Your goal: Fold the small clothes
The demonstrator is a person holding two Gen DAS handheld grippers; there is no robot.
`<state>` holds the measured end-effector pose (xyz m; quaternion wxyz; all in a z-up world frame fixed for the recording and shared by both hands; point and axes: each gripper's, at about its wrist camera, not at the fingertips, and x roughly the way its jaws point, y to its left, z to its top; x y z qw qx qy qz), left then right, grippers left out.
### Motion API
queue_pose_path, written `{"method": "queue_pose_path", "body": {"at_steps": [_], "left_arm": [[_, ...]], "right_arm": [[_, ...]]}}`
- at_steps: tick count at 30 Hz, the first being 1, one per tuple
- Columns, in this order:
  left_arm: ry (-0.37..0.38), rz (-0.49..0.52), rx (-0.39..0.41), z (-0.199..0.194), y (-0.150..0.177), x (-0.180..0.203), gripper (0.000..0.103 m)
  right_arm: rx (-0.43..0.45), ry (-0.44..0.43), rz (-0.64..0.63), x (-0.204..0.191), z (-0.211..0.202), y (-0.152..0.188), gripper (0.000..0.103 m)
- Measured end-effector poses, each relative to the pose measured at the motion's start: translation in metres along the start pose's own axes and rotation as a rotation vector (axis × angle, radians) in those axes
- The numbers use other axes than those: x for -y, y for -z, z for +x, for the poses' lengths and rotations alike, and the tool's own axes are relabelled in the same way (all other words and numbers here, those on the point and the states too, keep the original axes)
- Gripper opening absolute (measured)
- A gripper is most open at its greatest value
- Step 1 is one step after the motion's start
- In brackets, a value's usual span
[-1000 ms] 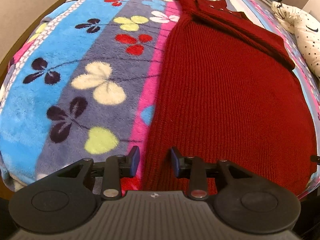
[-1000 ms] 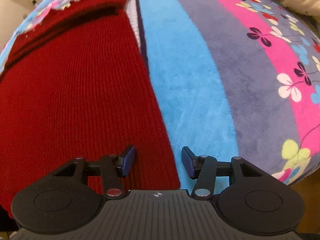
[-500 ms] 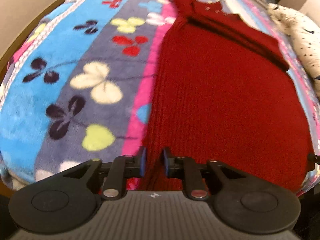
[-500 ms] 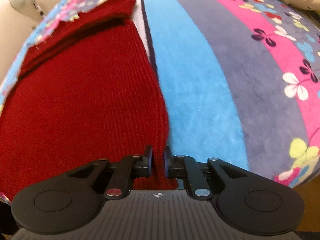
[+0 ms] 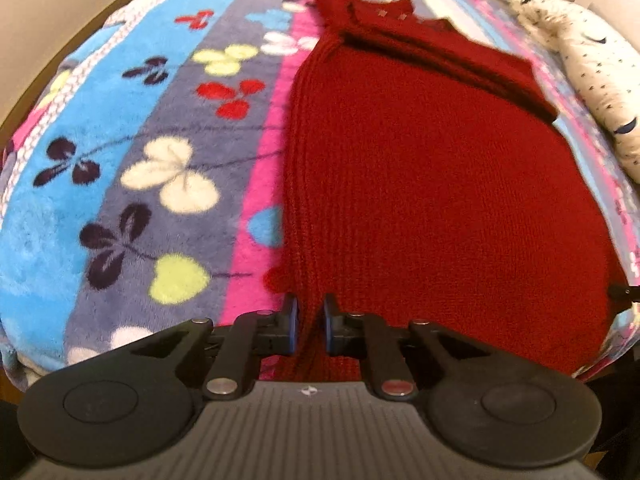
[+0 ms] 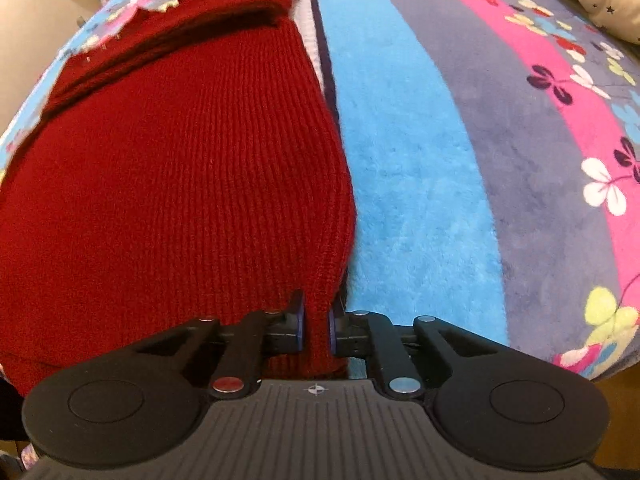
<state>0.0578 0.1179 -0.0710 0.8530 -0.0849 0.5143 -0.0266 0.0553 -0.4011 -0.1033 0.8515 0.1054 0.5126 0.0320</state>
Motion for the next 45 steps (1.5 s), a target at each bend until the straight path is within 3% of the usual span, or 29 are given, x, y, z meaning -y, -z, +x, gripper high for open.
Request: {"method": "queue_pose_path", "body": {"at_steps": [6, 15, 19, 23, 26, 29, 36, 39, 40, 42, 44, 45], "left_arm": [[0.140, -0.007, 0.136, -0.048, 0.003, 0.006, 0.011], [0.333, -0.004, 0.335, -0.140, -0.009, 0.001, 0.006], [0.499, -0.106, 0.368, -0.193, 0.009, -0.024, 0.006], [0.577, -0.178, 0.392, -0.225, 0.024, -0.049, 0.006], [0.560, -0.195, 0.382, -0.215, 0.014, -0.056, 0.006], [0.513, -0.201, 0.359, -0.178, -0.022, -0.054, 0.006], [0.317, -0.248, 0.261, -0.028, -0.142, -0.057, 0.007], [0.302, -0.326, 0.136, 0.038, -0.169, -0.074, 0.012], [0.305, -0.360, 0.137, 0.045, -0.171, -0.081, 0.014], [0.299, -0.416, 0.216, 0.035, -0.170, -0.094, 0.017], [0.328, -0.442, 0.288, 0.022, -0.170, -0.107, 0.035], [0.331, -0.456, 0.316, 0.017, -0.170, -0.114, 0.042]], "right_arm": [[0.159, -0.168, 0.061, 0.005, -0.046, -0.007, 0.010], [0.399, -0.334, 0.056, 0.016, -0.152, -0.010, 0.009], [0.491, -0.437, 0.069, 0.036, -0.211, 0.002, 0.009], [0.562, -0.527, 0.096, 0.062, -0.248, 0.019, 0.009], [0.531, -0.516, 0.153, 0.073, -0.230, 0.006, 0.009], [0.470, -0.478, 0.227, 0.071, -0.188, -0.026, 0.009], [0.306, -0.298, 0.311, 0.056, -0.040, -0.135, 0.009], [0.209, -0.247, 0.375, 0.059, 0.022, -0.159, 0.012], [0.193, -0.246, 0.405, 0.062, 0.036, -0.159, 0.013], [0.215, -0.264, 0.414, 0.063, 0.043, -0.151, 0.015], [0.256, -0.286, 0.410, 0.064, 0.032, -0.150, 0.018], [0.304, -0.272, 0.390, 0.064, 0.024, -0.149, 0.031]]}}
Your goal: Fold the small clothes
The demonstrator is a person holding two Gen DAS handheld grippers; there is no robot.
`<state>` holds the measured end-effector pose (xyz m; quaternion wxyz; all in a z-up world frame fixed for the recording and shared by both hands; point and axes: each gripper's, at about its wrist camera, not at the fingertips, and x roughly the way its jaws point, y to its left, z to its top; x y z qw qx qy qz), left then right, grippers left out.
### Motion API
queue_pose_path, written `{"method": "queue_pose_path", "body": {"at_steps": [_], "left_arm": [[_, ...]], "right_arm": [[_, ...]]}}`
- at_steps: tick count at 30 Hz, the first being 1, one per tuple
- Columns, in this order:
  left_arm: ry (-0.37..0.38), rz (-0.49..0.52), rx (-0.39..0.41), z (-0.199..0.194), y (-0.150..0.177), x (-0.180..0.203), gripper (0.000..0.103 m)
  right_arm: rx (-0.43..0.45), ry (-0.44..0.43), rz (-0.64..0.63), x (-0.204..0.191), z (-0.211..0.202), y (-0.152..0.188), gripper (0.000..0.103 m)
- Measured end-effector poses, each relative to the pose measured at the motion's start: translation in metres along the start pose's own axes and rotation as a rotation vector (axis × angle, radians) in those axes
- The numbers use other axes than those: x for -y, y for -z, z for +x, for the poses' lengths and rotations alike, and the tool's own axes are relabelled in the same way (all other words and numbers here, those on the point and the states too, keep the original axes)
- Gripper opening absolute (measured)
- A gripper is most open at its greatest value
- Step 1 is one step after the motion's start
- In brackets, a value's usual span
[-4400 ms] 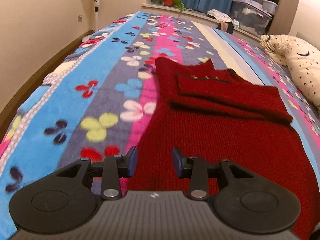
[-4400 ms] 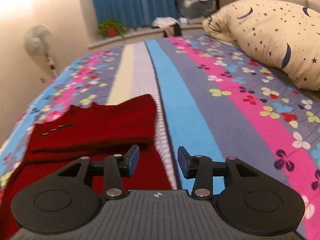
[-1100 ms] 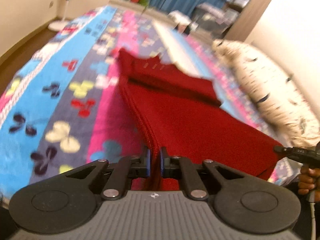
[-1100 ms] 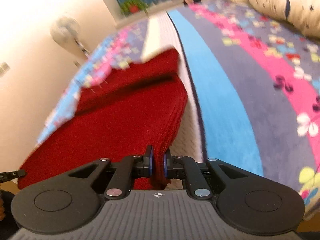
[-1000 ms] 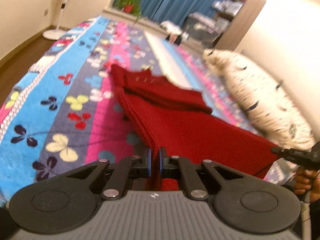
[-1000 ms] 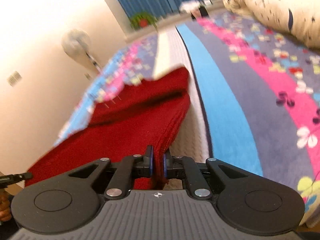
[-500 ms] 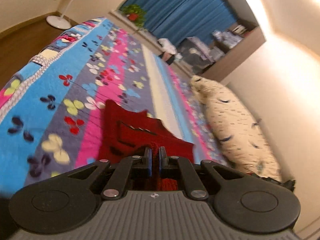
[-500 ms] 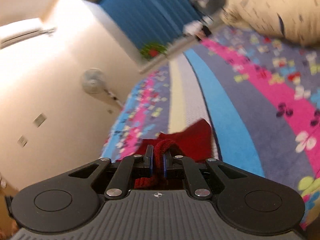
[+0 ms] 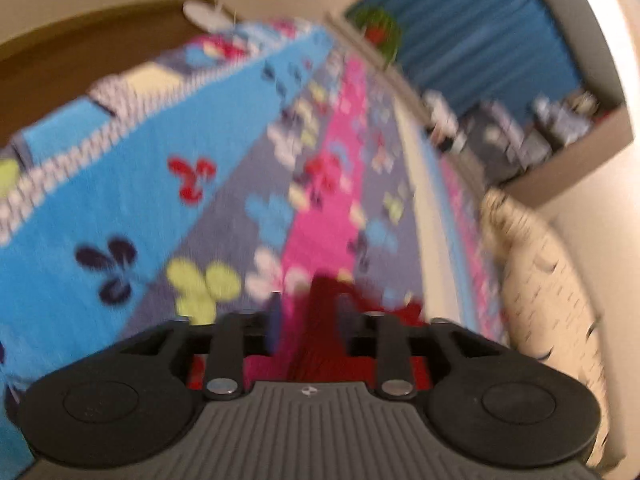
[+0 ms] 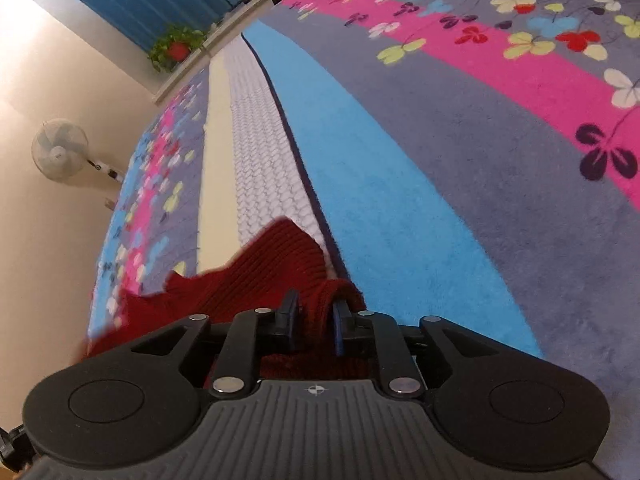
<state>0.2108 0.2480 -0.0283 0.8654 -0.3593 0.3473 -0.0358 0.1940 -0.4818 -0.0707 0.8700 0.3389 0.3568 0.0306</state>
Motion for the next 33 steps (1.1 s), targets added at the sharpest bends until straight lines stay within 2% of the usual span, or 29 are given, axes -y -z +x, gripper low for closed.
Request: {"method": "queue_pose_path", "body": {"at_steps": [1, 2, 4, 5, 7, 8, 10, 12, 14, 15, 17, 18, 19, 21, 22, 24, 25, 28, 30, 32, 33], "left_arm": [[-0.004, -0.001, 0.007, -0.001, -0.003, -0.003, 0.042], [-0.015, 0.007, -0.006, 0.001, -0.004, -0.005, 0.042], [-0.041, 0.039, -0.068, 0.014, -0.003, -0.003, 0.045], [-0.053, 0.066, -0.109, 0.023, 0.000, 0.000, 0.047], [-0.084, 0.167, -0.187, 0.042, 0.011, 0.015, 0.063], [-0.112, 0.238, -0.212, 0.053, 0.017, 0.024, 0.065], [-0.144, 0.325, -0.242, 0.069, 0.028, 0.034, 0.068], [-0.151, 0.346, -0.279, 0.085, 0.035, 0.034, 0.068], [-0.141, 0.313, -0.284, 0.096, 0.037, 0.029, 0.068], [-0.126, 0.284, -0.284, 0.097, 0.037, 0.027, 0.068], [-0.095, 0.236, -0.288, 0.098, 0.034, 0.022, 0.054], [-0.069, 0.236, -0.295, 0.098, 0.035, 0.023, 0.025], [-0.052, 0.262, -0.286, 0.095, 0.036, 0.029, 0.016], [-0.070, 0.379, -0.200, 0.077, 0.037, 0.046, 0.015], [-0.073, 0.423, -0.142, 0.067, 0.036, 0.053, 0.014], [-0.049, 0.432, -0.041, 0.049, 0.030, 0.059, 0.014], [-0.037, 0.434, 0.008, 0.044, 0.027, 0.061, 0.014], [-0.076, 0.493, 0.129, 0.045, 0.026, 0.074, 0.015], [-0.096, 0.487, 0.145, 0.052, 0.024, 0.076, 0.015], [-0.138, 0.476, 0.091, 0.070, 0.024, 0.068, 0.015], [-0.171, 0.473, 0.042, 0.082, 0.026, 0.062, 0.015]], "right_arm": [[0.059, 0.041, -0.047, -0.003, -0.007, -0.001, 0.046], [0.091, 0.073, -0.070, -0.002, -0.009, -0.003, 0.052], [0.110, 0.098, -0.052, 0.007, -0.011, -0.007, 0.053], [0.094, 0.093, -0.035, 0.011, -0.010, -0.007, 0.053], [0.033, 0.073, -0.022, 0.014, 0.002, -0.007, 0.054], [-0.006, 0.055, -0.032, 0.014, 0.007, -0.005, 0.056], [-0.087, 0.045, -0.080, 0.006, 0.025, 0.001, 0.068], [-0.144, 0.054, -0.117, 0.002, 0.037, 0.004, 0.072], [-0.198, 0.086, -0.133, -0.001, 0.052, 0.010, 0.071], [-0.218, 0.097, -0.140, -0.001, 0.058, 0.014, 0.069], [-0.215, 0.064, -0.155, -0.009, 0.059, 0.015, 0.042], [-0.198, 0.041, -0.159, -0.014, 0.057, 0.014, 0.017], [-0.151, 0.049, -0.182, -0.020, 0.050, 0.013, 0.011], [-0.064, 0.034, -0.194, -0.026, 0.034, 0.011, 0.011], [0.003, -0.003, -0.178, -0.029, 0.022, 0.008, 0.011], [0.119, -0.072, -0.190, -0.037, 0.001, 0.005, 0.011], [0.173, -0.076, -0.223, -0.045, -0.005, 0.005, 0.011], [0.305, -0.051, -0.303, -0.060, -0.010, 0.004, 0.010], [0.327, -0.040, -0.307, -0.058, -0.007, -0.001, 0.010], [0.253, 0.017, -0.323, -0.054, 0.015, -0.006, 0.010], [0.180, 0.076, -0.336, -0.051, 0.034, -0.006, 0.010]]}}
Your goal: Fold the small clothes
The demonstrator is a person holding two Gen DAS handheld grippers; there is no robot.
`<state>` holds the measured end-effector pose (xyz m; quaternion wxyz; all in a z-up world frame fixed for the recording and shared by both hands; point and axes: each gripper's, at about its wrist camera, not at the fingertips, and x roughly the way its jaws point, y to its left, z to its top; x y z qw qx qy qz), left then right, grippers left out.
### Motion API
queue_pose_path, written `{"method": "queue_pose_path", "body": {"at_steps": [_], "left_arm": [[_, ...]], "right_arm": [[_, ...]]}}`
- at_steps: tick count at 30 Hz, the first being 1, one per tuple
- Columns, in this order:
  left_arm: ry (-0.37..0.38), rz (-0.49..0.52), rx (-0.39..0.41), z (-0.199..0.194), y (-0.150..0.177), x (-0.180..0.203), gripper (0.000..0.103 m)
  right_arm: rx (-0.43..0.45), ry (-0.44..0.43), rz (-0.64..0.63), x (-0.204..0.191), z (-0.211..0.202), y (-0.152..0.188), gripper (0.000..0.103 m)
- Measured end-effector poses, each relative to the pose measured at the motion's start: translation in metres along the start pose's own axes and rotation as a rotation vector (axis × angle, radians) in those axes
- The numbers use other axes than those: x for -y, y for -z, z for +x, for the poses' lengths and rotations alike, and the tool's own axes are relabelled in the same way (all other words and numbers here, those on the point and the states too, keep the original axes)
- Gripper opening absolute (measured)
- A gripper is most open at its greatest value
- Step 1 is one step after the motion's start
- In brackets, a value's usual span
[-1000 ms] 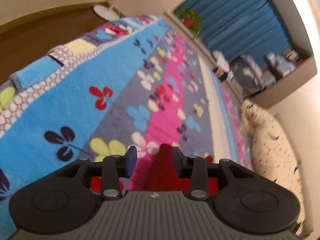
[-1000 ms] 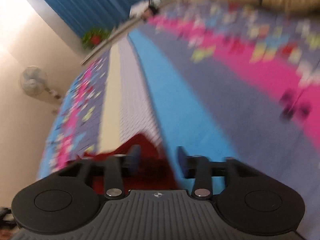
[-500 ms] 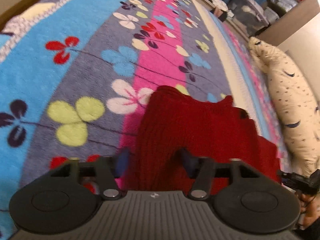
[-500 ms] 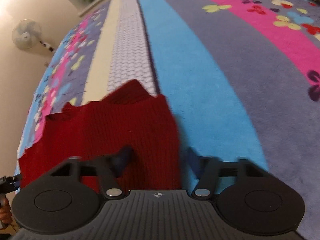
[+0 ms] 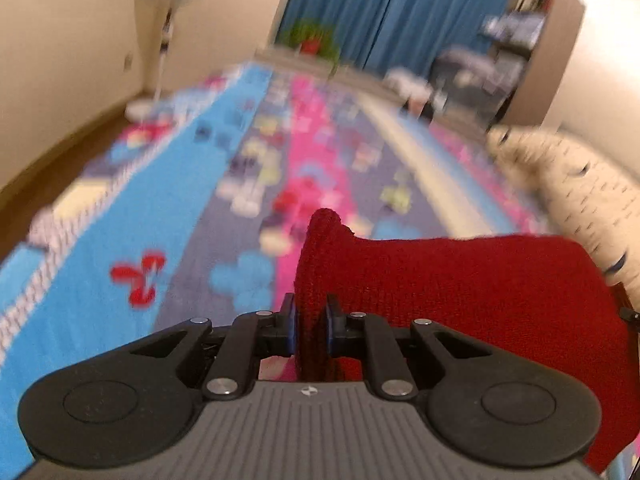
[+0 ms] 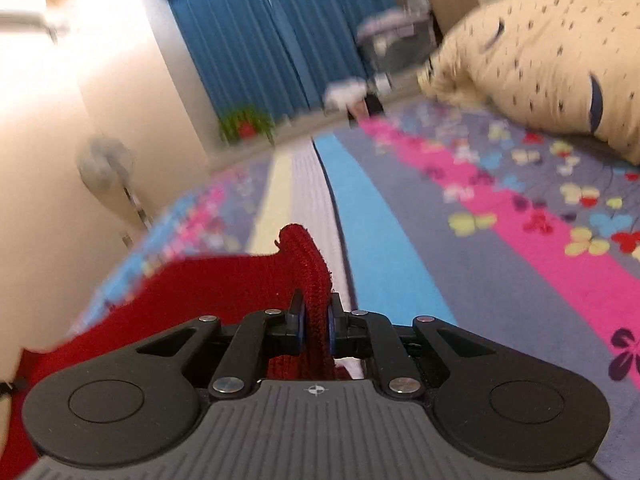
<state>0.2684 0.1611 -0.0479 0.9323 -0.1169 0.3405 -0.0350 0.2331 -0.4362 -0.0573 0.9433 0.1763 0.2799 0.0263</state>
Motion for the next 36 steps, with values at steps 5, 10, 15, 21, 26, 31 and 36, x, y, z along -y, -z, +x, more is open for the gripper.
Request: {"method": "queue_pose_path", "body": {"at_steps": [5, 10, 15, 21, 26, 31, 36], "left_arm": [[-0.035, -0.009, -0.076, 0.018, 0.006, -0.003, 0.015], [-0.028, -0.005, -0.101, 0.018, 0.010, -0.005, 0.018], [-0.008, -0.034, -0.113, 0.001, 0.009, -0.004, 0.040], [0.067, -0.107, -0.196, -0.042, 0.021, -0.003, 0.064], [0.079, -0.147, -0.359, -0.062, 0.066, -0.013, 0.064], [0.135, -0.136, -0.356, -0.073, 0.081, -0.013, 0.024], [0.180, -0.101, -0.221, -0.101, 0.069, -0.011, 0.014]], "right_arm": [[-0.170, 0.089, 0.021, 0.005, 0.046, 0.009, 0.011], [-0.179, 0.095, 0.005, 0.000, 0.047, 0.010, 0.012], [-0.206, 0.084, 0.036, 0.001, 0.025, 0.012, 0.033], [-0.190, 0.033, 0.095, 0.006, -0.034, 0.023, 0.052], [-0.347, 0.033, 0.097, 0.004, -0.062, 0.058, 0.058], [-0.405, -0.001, 0.078, 0.002, -0.072, 0.079, 0.048], [-0.276, -0.019, 0.071, 0.000, -0.100, 0.067, 0.011]]}}
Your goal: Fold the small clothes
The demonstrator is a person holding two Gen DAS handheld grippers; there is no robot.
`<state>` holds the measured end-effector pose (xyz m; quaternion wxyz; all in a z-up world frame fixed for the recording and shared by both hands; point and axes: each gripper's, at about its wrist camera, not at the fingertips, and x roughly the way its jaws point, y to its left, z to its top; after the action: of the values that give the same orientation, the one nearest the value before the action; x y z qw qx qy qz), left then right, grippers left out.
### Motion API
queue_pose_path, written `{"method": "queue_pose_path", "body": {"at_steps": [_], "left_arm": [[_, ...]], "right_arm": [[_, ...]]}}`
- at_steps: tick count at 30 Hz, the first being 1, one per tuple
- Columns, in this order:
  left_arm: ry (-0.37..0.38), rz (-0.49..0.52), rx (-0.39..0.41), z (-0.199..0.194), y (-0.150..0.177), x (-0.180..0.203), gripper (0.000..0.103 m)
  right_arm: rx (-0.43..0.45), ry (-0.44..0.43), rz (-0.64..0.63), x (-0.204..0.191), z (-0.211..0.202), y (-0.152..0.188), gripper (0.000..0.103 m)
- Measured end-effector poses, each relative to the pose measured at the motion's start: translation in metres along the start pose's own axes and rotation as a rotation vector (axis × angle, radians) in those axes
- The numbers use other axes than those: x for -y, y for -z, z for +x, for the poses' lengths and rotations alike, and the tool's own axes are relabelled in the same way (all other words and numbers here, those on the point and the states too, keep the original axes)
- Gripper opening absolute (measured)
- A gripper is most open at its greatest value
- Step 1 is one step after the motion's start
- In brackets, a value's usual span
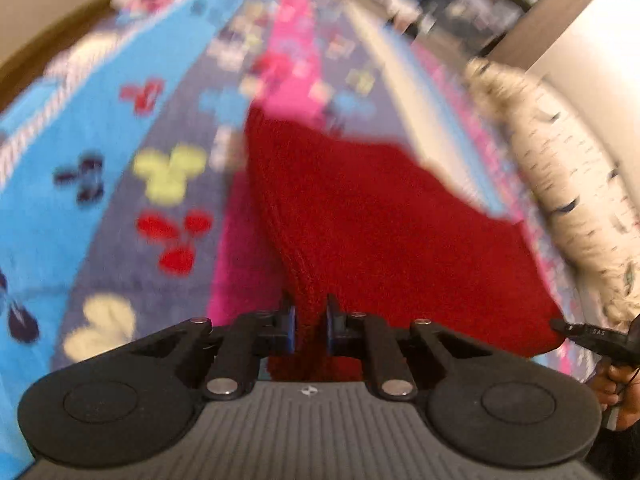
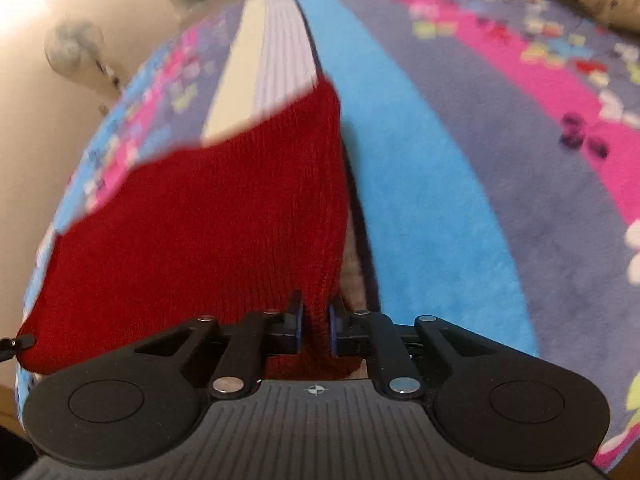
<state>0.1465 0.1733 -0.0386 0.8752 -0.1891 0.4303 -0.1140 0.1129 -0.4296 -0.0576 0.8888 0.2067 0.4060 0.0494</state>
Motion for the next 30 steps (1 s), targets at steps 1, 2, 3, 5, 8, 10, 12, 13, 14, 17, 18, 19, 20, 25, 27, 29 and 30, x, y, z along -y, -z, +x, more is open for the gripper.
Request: {"method": "queue_pose_path", "body": {"at_steps": [1, 2, 3, 5, 8, 10, 12, 13, 14, 17, 18, 19, 20, 25, 27, 29, 30], "left_arm": [[-0.003, -0.003, 0.019, -0.005, 0.001, -0.001, 0.014], [-0.044, 0.000, 0.001, -0.002, 0.005, -0.004, 0.015], [-0.106, 0.000, -0.052, 0.009, 0.009, -0.008, 0.015], [-0.168, -0.007, -0.177, 0.034, 0.017, -0.013, 0.016], [-0.187, 0.028, -0.145, 0.029, 0.016, -0.005, 0.024], [-0.213, 0.029, -0.081, 0.017, 0.015, -0.002, 0.033], [-0.236, 0.100, -0.002, 0.003, 0.013, 0.010, 0.033], [-0.222, 0.150, 0.029, -0.004, 0.011, 0.018, 0.033], [-0.188, 0.199, 0.048, -0.007, 0.013, 0.027, 0.033], [-0.118, 0.311, 0.025, -0.004, 0.021, 0.049, 0.033], [-0.134, 0.351, -0.028, 0.006, 0.025, 0.053, 0.033], [-0.180, 0.377, -0.112, 0.022, 0.032, 0.053, 0.031], [-0.236, 0.399, -0.175, 0.036, 0.038, 0.051, 0.030], [-0.289, 0.535, -0.051, 0.031, 0.047, 0.082, 0.031], [-0.282, 0.571, 0.017, 0.027, 0.052, 0.095, 0.033], [-0.263, 0.615, 0.085, 0.024, 0.054, 0.109, 0.034], [-0.246, 0.624, 0.100, 0.025, 0.056, 0.113, 0.037]], "right_arm": [[0.026, 0.022, -0.010, -0.001, -0.008, 0.001, 0.011], [0.018, 0.047, -0.008, 0.001, -0.006, 0.004, 0.011], [-0.018, 0.069, -0.001, 0.003, 0.002, 0.007, 0.011], [-0.138, 0.124, -0.021, 0.004, 0.031, 0.012, 0.012], [-0.163, 0.141, -0.029, 0.003, 0.036, 0.013, 0.015], [-0.111, 0.150, -0.030, 0.000, 0.022, 0.012, 0.017], [-0.015, 0.154, -0.047, -0.005, 0.004, 0.013, 0.020], [0.041, 0.146, -0.073, -0.010, -0.006, 0.014, 0.023], [0.075, 0.132, -0.110, -0.016, -0.012, 0.016, 0.023], [0.043, 0.087, -0.214, -0.032, -0.003, 0.023, 0.023], [-0.005, 0.109, -0.234, -0.033, 0.007, 0.028, 0.023], [-0.081, 0.156, -0.246, -0.032, 0.022, 0.032, 0.024], [-0.132, 0.189, -0.247, -0.030, 0.034, 0.034, 0.024], [-0.061, 0.186, -0.279, -0.039, 0.025, 0.034, 0.024], [-0.021, 0.166, -0.284, -0.038, 0.018, 0.032, 0.025], [0.001, 0.152, -0.285, -0.038, 0.019, 0.028, 0.026], [0.008, 0.148, -0.292, -0.038, 0.020, 0.027, 0.027]]}}
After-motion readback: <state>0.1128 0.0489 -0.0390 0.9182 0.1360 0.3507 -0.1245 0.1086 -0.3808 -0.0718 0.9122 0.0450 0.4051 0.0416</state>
